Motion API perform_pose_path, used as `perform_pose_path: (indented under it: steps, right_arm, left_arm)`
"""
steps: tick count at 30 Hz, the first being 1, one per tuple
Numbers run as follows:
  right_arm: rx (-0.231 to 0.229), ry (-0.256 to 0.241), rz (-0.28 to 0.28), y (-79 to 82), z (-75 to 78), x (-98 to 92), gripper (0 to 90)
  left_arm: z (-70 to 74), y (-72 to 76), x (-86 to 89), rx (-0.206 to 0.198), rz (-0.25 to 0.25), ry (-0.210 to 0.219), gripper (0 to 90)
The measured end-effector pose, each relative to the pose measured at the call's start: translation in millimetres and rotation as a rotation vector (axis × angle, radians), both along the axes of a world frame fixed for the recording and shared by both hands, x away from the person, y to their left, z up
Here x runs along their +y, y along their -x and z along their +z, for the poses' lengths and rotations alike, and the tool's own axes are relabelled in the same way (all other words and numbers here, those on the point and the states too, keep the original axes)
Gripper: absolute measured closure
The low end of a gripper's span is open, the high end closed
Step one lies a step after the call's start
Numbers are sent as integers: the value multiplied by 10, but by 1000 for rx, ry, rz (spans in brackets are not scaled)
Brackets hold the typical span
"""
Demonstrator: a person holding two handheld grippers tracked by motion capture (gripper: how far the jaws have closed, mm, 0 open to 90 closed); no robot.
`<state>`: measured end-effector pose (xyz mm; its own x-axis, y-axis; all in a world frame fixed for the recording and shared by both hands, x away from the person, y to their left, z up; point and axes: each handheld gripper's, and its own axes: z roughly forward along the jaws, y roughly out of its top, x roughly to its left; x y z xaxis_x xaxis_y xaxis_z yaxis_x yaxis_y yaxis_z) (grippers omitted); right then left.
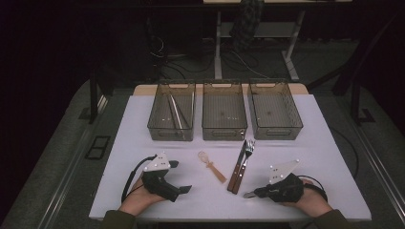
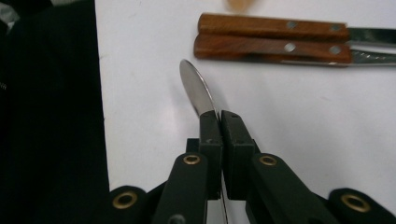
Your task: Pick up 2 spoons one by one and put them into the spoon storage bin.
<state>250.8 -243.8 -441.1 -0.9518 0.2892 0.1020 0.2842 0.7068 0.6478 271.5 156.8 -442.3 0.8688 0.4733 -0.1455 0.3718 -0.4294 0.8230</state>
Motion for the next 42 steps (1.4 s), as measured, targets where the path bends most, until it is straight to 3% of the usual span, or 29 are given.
perform_pose_path:
  steps: [9, 21, 32, 36, 42]
  right_arm:
    - [-7, 3, -12, -23, 16, -32, 882]
    - [-14, -56, -144, -108, 89, -76, 883]
    - [-47, -142, -293, -202, 155, -130, 883]
    - [-34, -221, -355, -277, 187, -207, 883]
    - [-69, -260, -402, -368, 255, -197, 883]
  left_arm:
    - [1, -3, 7, -1, -1, 3, 0]
    - [-2, -9, 18, 3, 4, 12, 0]
    - [-2, -15, 24, 0, 4, 17, 0]
    - [-16, -35, 26, 10, 21, 21, 0]
    - [-3, -12, 34, 4, 17, 23, 0]
